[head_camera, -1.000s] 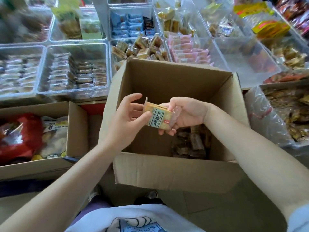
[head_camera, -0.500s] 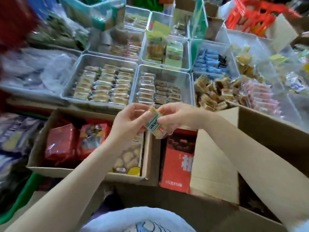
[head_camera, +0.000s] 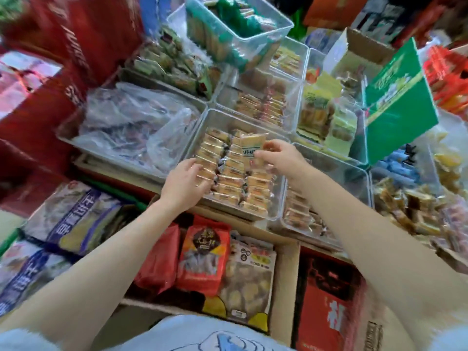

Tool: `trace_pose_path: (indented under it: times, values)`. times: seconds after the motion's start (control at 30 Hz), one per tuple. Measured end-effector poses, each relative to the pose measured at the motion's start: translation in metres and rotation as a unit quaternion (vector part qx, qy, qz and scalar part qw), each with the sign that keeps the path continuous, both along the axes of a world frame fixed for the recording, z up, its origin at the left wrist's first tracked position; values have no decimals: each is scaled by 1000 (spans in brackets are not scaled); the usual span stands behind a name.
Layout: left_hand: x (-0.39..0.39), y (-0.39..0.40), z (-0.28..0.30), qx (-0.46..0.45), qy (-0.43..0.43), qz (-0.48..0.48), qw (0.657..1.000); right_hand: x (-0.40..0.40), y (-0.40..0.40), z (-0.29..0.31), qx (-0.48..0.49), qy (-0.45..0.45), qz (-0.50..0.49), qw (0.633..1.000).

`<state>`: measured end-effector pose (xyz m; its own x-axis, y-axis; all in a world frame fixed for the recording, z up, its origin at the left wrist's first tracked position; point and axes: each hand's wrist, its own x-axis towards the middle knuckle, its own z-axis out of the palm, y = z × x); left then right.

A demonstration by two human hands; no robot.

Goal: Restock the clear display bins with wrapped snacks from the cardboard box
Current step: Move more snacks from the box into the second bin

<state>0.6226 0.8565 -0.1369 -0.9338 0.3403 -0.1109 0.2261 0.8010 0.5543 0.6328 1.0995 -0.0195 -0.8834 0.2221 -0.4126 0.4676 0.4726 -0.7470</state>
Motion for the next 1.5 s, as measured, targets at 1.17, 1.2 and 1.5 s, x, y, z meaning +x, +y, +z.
trace_pose_path:
  times: [1.17, 1.2, 1.5]
  values:
    - [-47, 11, -33, -196, 11, -53, 979, -90, -36, -79, 335, 54, 303, 890]
    - [-46, 12, -33, -223, 18, -52, 973, -68, -31, -68, 305, 40, 296, 904]
    - [100, 132, 45, -71, -22, -211, 975, 162, 104, 2, 243, 20, 145, 959]
